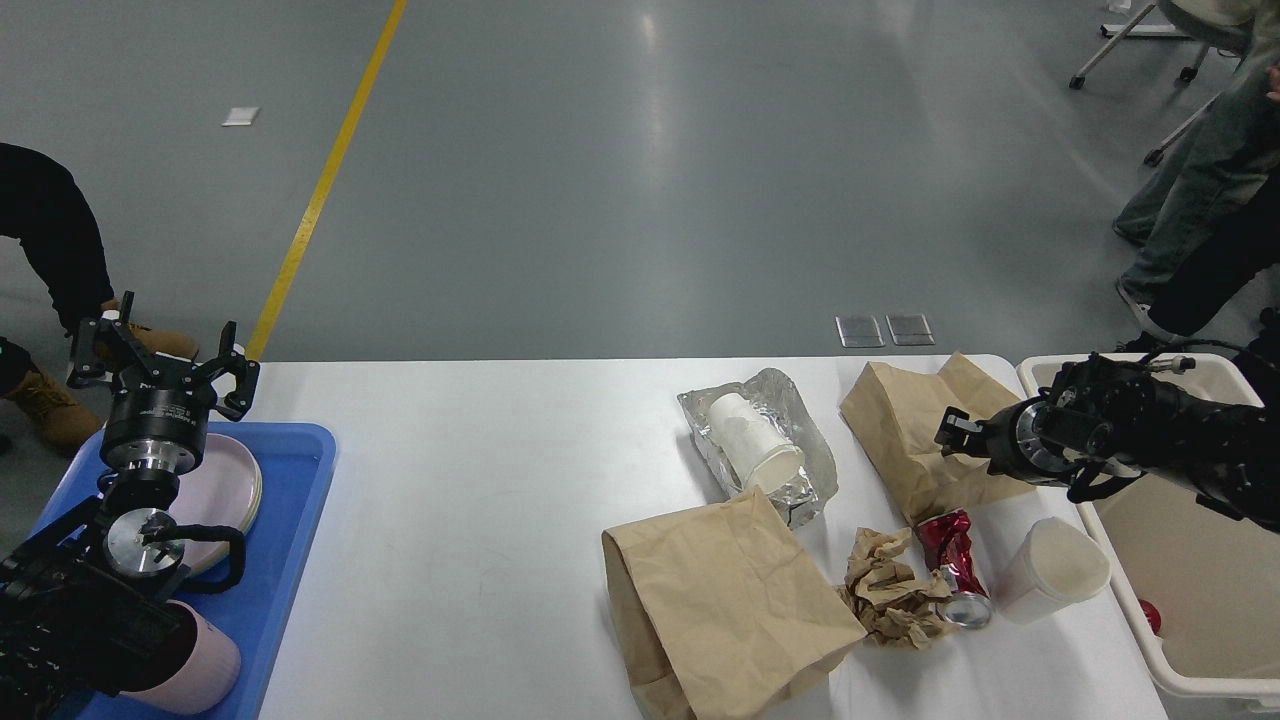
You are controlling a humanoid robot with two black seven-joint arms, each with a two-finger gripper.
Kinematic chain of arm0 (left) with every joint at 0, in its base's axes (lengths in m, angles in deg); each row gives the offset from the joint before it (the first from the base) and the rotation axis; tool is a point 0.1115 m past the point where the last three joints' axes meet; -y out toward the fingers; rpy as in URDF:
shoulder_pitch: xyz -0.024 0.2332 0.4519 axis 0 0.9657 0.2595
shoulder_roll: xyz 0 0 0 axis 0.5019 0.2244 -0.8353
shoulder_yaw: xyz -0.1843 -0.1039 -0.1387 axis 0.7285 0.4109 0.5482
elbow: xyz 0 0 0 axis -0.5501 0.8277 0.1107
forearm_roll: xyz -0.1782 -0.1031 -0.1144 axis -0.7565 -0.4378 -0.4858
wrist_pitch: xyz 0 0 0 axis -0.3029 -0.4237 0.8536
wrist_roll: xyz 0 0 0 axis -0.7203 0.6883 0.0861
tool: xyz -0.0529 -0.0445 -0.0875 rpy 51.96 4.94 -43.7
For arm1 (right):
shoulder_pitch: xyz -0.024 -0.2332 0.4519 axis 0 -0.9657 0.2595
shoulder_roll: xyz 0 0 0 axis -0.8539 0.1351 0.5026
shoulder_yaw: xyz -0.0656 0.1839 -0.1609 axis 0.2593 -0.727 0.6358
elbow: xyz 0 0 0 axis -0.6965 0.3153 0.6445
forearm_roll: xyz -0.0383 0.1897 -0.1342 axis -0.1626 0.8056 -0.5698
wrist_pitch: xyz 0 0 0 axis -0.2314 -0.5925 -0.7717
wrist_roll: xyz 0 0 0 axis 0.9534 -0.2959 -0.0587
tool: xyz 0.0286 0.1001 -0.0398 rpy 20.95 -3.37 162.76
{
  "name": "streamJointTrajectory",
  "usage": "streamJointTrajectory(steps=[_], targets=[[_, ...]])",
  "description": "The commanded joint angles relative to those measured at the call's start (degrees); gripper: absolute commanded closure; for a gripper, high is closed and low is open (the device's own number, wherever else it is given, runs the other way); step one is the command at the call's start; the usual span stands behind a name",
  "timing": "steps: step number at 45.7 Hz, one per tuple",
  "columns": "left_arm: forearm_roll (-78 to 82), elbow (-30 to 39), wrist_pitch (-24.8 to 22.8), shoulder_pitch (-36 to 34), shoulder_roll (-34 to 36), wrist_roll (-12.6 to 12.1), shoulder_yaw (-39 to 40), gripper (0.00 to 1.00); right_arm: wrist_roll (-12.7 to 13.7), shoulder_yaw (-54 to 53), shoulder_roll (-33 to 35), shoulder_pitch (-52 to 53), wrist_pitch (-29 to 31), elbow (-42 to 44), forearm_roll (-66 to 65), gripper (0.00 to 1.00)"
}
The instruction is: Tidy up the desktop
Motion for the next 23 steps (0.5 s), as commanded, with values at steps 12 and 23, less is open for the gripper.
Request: streamJointTrajectory(steps=[12,23], targets=[[0.0,0.1,0.0,0.0,0.0,0.0,0.0,0.04,0.0,0.4,0.5,4.2,11.4,-0.3,-1.8,1.00],[0.0,0.0,0.0,0.0,0.0,0.0,0.0,0.04,0.1,0.8,0.7,6.7,12.7,0.3,-2.1,1.00]])
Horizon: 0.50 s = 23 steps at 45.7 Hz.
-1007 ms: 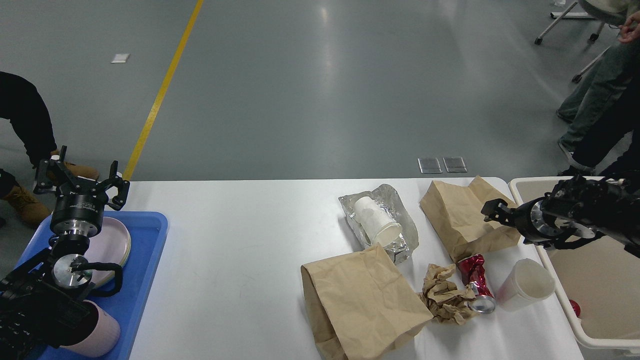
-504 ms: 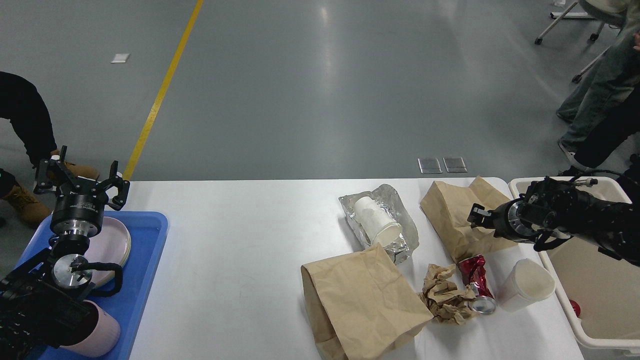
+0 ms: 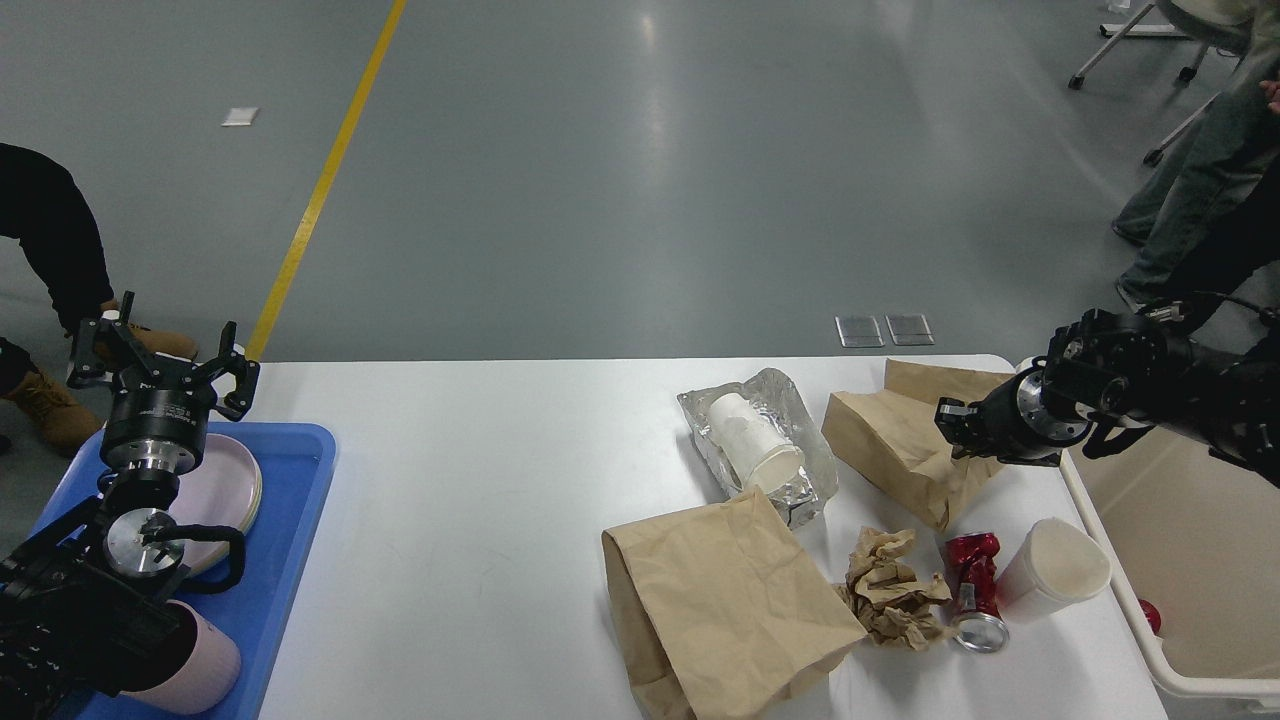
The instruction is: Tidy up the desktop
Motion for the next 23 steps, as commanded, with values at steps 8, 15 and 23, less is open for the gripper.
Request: streamJointTrajectory(steps=[8,15,23], targets=[[0.0,0.1,0.0,0.0,0.0,0.1,0.0,0.04,0.1,0.0,0.7,4.8,2.5,-0.2,-1.7,1.00],[0.0,0.0,0.0,0.0,0.0,0.1,0.0,0.04,0.0,1.1,4.7,12.0,8.7,-1.2,-2.3,1.00],[0.0,0.1,0.0,0.0,0.0,0.1,0.0,0.04,0.0,8.1,8.4,25.3,21.0,-4.6,-5.3,1.00]])
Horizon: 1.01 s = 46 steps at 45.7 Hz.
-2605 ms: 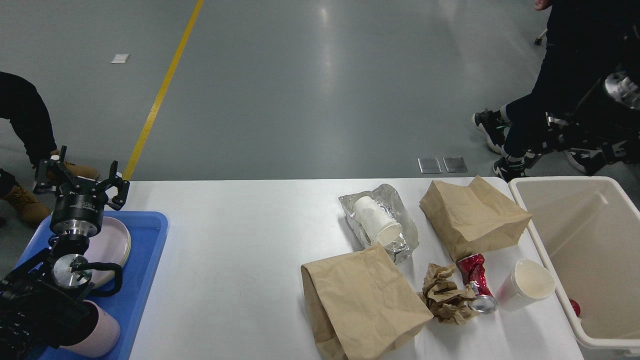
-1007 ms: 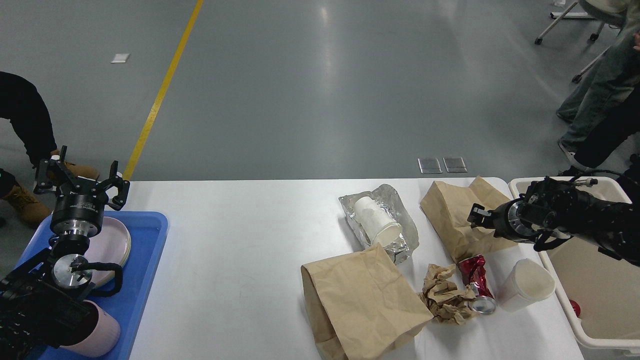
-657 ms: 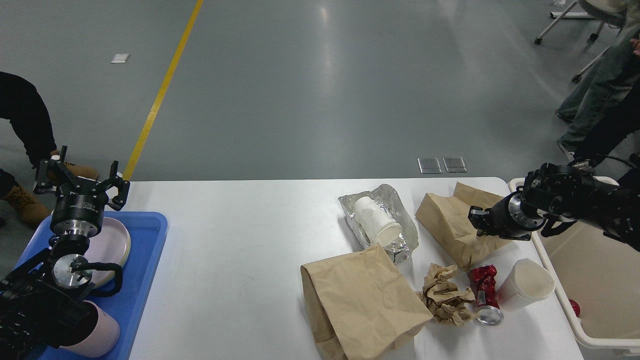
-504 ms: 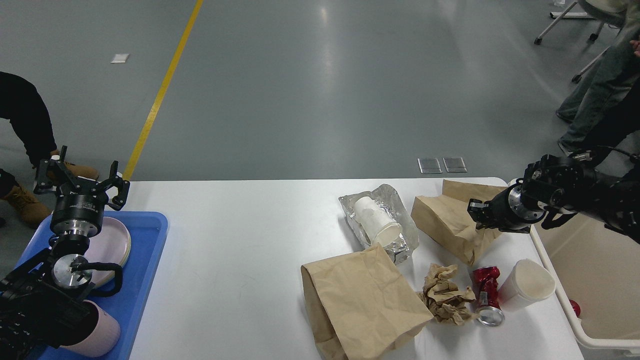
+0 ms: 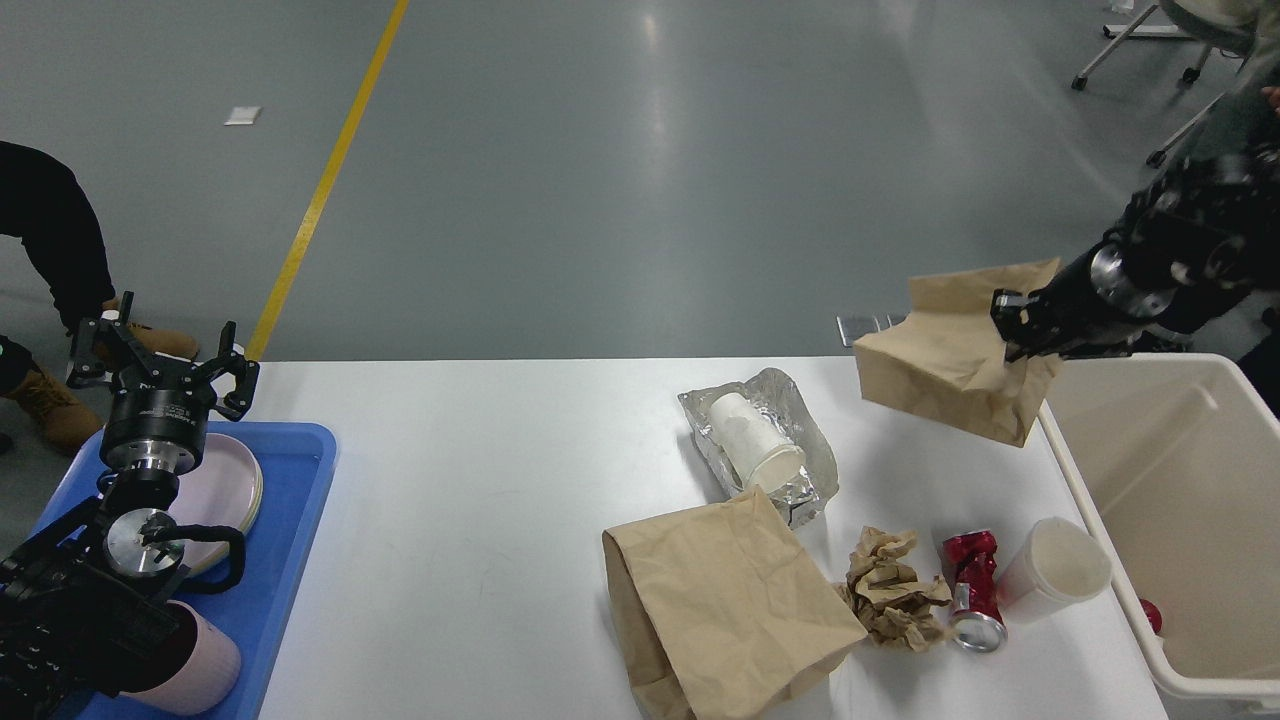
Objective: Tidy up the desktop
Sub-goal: 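Drop the brown paper bag into the white bin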
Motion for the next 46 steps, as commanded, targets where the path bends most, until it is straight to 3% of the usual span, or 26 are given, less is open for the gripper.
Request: streamJointTrajectory(steps=[1,3,11,19,35,46], targets=[[0.0,0.0,0.0,0.0,0.0,0.0,0.0,0.04,0.0,6.0,2.5,10.7,9.6,-2.9,-1.8,1.00],[0.0,0.1,0.0,0.0,0.0,0.0,0.0,0.04,-0.1,8.6,3.0,14.6,12.9,-4.0,-1.9,1.00],[0.0,0.0,0.0,0.0,0.0,0.0,0.0,0.04,0.0,17.6,3.0,28.0,13.0,-4.5,-4.1,1.00],[0.0,0.0,0.0,0.0,0.0,0.0,0.0,0.04,0.0,22.0,1.0,34.7,13.0,-4.4,-9.4,1.00],[0.0,0.1,0.0,0.0,0.0,0.0,0.0,0.04,0.1,25.4,-0.4,36.2,13.0,-4.4,-14.7,1.00],[0.0,0.1,0.0,0.0,0.0,0.0,0.0,0.04,0.2,31.7,8.0,30.6,13.0,-3.5,-17.3,1.00]])
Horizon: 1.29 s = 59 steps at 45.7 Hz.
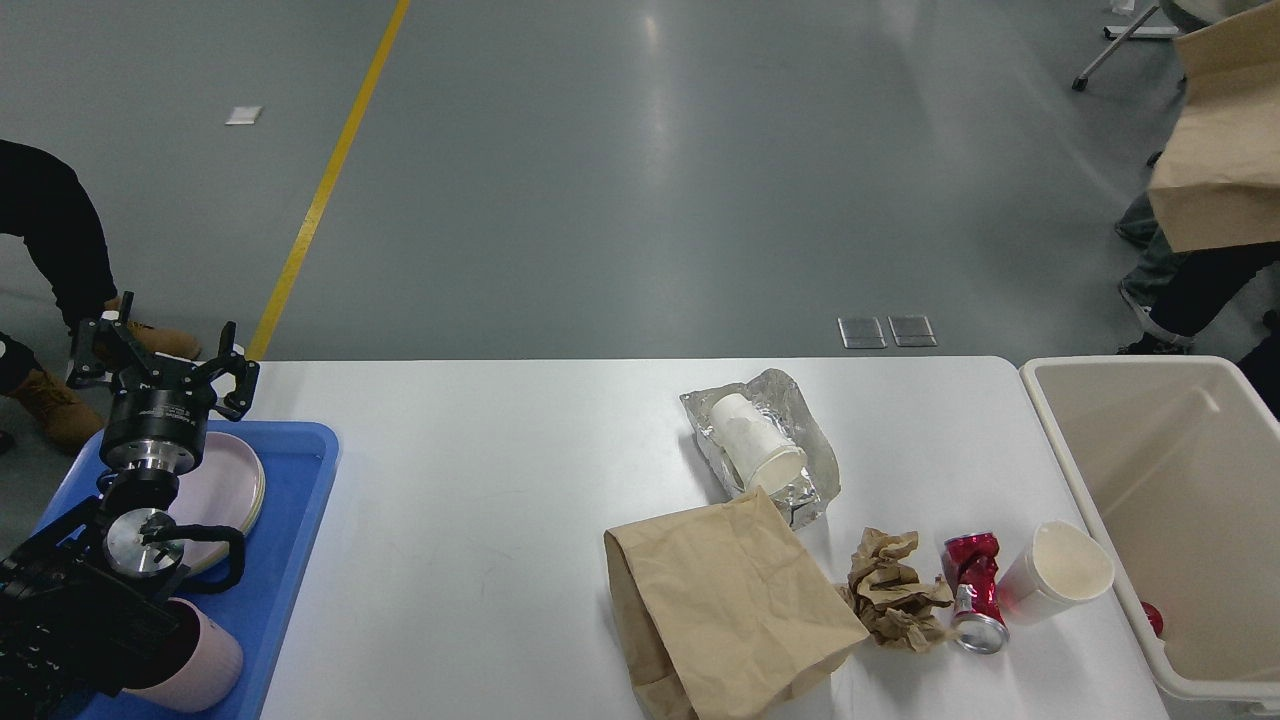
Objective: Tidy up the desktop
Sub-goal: 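Drop the brown paper bag into the white bin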
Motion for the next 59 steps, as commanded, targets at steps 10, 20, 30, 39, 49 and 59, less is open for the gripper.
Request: streamJointTrajectory(steps=[10,20,30,39,49,59], targets=[[0.0,0.1,0.0,0.0,0.0,0.0,0.0,0.04,0.0,4.4,15.5,-21.2,-2.7,3.3,0.6,1.00],[0.0,0.1,0.0,0.0,0.0,0.0,0.0,0.04,0.0,-6.6,16.8,-46.2,-25.2,7.3,0.7,1.00],[0.0,0.0,0.0,0.0,0.0,0.0,0.0,0.04,0.1,-17.3,12.1,-62.3,-31.5,15.6,0.6,1.00],[0.0,0.0,0.0,0.0,0.0,0.0,0.0,0.04,0.5,-21.1,7.5,-69.3,-33.7,18.7,0.6,1.00],[0.0,0.1,0.0,0.0,0.0,0.0,0.0,0.04,1.7,-23.6,4.4,-73.4,-34.5,19.3,0.5,1.00],[0.0,0.1,0.0,0.0,0.0,0.0,0.0,0.04,1.7,-24.2,2.5,-75.1,-34.7,21.2,0.7,1.00]])
